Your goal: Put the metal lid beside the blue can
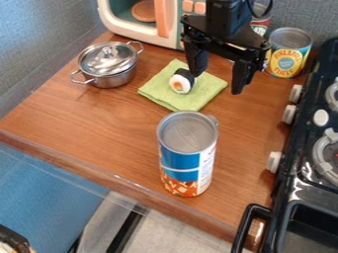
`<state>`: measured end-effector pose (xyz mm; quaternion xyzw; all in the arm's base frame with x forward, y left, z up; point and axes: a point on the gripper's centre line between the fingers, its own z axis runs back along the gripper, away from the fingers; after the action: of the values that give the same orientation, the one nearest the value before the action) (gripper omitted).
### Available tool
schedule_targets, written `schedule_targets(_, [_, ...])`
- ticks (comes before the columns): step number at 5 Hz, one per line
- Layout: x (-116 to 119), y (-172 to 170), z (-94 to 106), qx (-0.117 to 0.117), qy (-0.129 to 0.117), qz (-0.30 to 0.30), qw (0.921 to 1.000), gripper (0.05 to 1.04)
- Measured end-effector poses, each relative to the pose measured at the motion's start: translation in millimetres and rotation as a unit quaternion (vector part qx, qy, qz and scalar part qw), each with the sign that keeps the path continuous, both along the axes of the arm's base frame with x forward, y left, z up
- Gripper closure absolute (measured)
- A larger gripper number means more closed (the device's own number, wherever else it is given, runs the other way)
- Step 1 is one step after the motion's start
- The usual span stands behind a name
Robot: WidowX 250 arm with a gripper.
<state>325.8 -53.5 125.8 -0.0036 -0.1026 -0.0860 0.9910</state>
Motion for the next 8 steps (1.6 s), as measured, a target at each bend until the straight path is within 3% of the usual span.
schedule_targets(1, [0,1,-10.4,0.003,0.016,0.001,0.9999,0.083])
schedule_targets(2, [9,24,-13.7,0.005,0.02,0.032,0.9993,0.083])
schedule_targets(5, [56,109,1.1,0.013,-0.01,0.14,0.9901,0.083])
schedule_targets(6, [66,142,-5.2,0.006,-0.009,0.173,0.9849,0.083])
schedule_targets(8, [64,187,-23.4,-0.018,0.007,0.21,0.9774,0.083])
